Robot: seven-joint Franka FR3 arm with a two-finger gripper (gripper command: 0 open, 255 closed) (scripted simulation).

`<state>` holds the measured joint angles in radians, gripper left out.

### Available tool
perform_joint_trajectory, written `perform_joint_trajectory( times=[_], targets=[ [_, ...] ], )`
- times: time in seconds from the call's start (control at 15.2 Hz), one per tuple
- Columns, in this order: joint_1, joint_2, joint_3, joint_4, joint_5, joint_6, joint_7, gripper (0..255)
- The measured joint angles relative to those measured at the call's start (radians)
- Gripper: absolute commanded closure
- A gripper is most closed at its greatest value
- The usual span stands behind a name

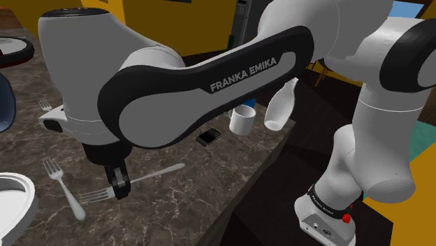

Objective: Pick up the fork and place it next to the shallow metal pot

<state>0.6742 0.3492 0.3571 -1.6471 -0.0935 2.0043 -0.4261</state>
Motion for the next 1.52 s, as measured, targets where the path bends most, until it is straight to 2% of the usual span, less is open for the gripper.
perform_joint_trajectory(
  times=[0.92,1.39,1.45,1.52],
  targets=[
    [0.008,0.072,-0.014,-0.093,-0.03,0.16,0.016,255],
    [0.009,0.079,-0.015,-0.099,-0.033,0.173,0.017,255],
    [0.009,0.079,-0.015,-0.099,-0.033,0.173,0.017,0],
    [0.009,0.079,-0.015,-0.099,-0.033,0.173,0.017,0]
  ],
)
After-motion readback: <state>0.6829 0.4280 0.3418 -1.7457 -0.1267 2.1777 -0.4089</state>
